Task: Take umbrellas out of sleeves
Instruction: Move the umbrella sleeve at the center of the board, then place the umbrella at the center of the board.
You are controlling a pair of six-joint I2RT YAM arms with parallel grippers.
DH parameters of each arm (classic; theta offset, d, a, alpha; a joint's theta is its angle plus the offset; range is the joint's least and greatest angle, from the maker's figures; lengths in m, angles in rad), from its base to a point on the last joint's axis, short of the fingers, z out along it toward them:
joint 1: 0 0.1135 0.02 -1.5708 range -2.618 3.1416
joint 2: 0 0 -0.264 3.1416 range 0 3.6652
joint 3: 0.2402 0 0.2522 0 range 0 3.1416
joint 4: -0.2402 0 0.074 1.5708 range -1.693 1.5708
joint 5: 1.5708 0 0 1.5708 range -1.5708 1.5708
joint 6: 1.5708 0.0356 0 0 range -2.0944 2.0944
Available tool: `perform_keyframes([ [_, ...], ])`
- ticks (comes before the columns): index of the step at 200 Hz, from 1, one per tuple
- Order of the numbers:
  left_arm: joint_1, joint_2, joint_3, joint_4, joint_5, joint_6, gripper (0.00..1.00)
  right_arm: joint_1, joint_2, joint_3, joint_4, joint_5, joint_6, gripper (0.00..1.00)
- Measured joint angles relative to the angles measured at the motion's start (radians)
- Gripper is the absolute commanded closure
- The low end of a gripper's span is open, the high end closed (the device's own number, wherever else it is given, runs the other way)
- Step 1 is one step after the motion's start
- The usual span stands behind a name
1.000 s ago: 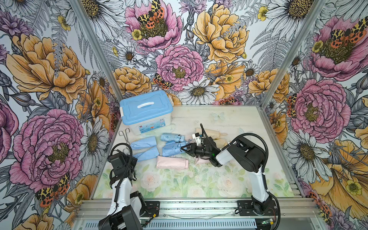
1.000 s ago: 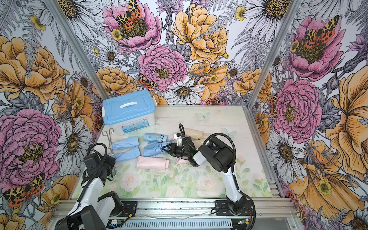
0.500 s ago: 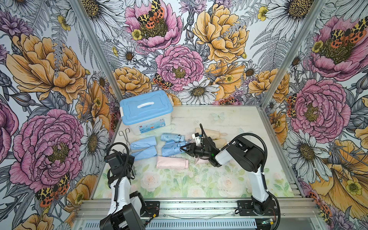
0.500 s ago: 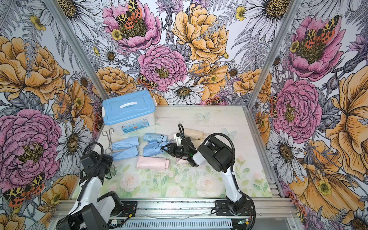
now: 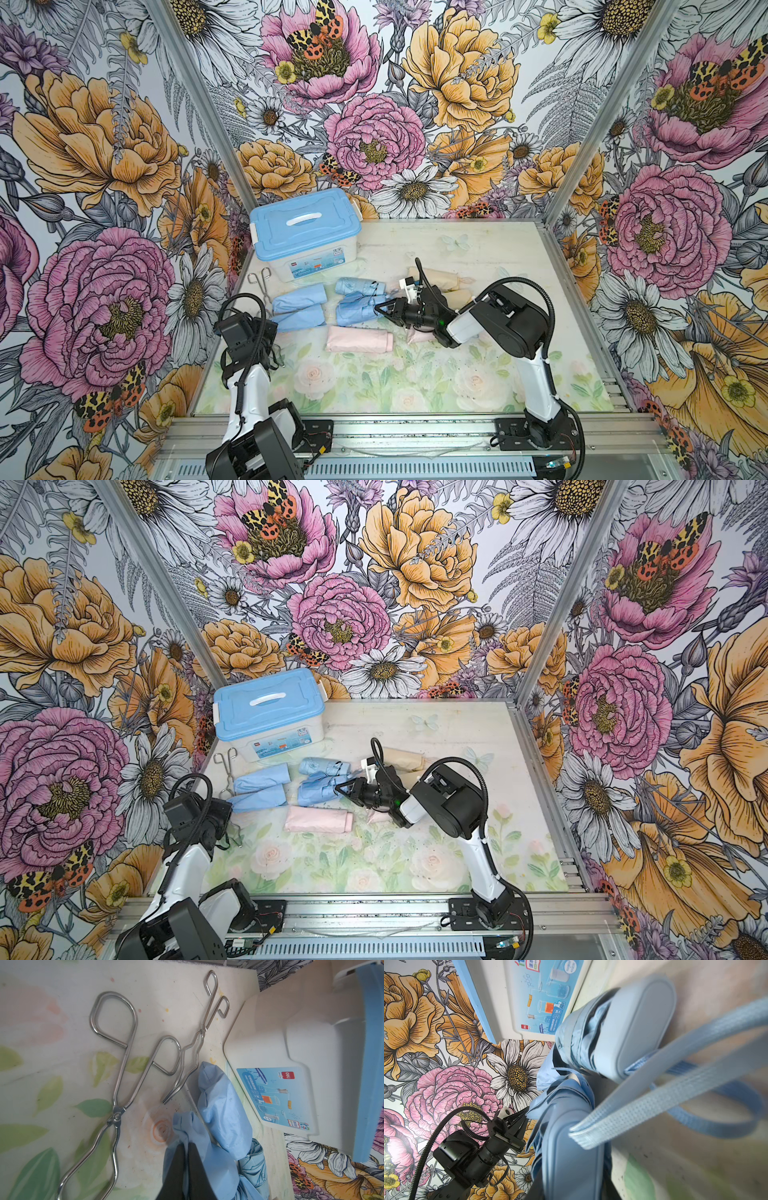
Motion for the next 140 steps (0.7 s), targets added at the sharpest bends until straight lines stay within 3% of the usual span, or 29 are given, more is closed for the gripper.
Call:
perform_keyframes([
  [30, 0.0, -0.008, 0.0, -0.001, 0.0, -0.012, 0.49, 0.004, 0.0, 0.0, -0.008, 0.011, 0.0, 0.62],
  [45, 0.0, -0.023, 0.0, -0.001, 0.0, -0.026, 0.42, 0.004, 0.0, 0.0, -0.034, 0.027, -0.002, 0.52],
  [76, 0.0, -0.056, 0.0, -0.003, 0.004, -0.033, 0.3, 0.005, -0.011, 0.0, -0.097, 0.06, -0.001, 0.43],
  [140, 0.0, -0.113, 0.023, -0.059, 0.019, -0.014, 0.18, 0.015, -0.124, -0.024, -0.228, 0.141, -0.012, 0.31],
])
